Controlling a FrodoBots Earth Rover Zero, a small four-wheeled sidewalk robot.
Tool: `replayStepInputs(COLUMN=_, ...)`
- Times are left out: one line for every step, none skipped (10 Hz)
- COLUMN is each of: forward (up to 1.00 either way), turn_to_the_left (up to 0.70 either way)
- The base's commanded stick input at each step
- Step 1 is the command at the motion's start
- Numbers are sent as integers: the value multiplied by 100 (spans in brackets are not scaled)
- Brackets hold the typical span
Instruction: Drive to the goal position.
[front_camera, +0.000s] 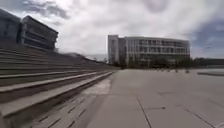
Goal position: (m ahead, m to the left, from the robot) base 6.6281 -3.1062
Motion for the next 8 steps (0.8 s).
replayStepInputs(forward=70, turn_to_the_left=-20)
replayStepInputs(forward=70, turn_to_the_left=-14)
replayStepInputs(forward=70, turn_to_the_left=-8)
replayStepInputs(forward=70, turn_to_the_left=-2)
replayStepInputs(forward=70, turn_to_the_left=1)
replayStepInputs(forward=70, turn_to_the_left=1)
replayStepInputs(forward=70, turn_to_the_left=1)
replayStepInputs(forward=70, turn_to_the_left=1)
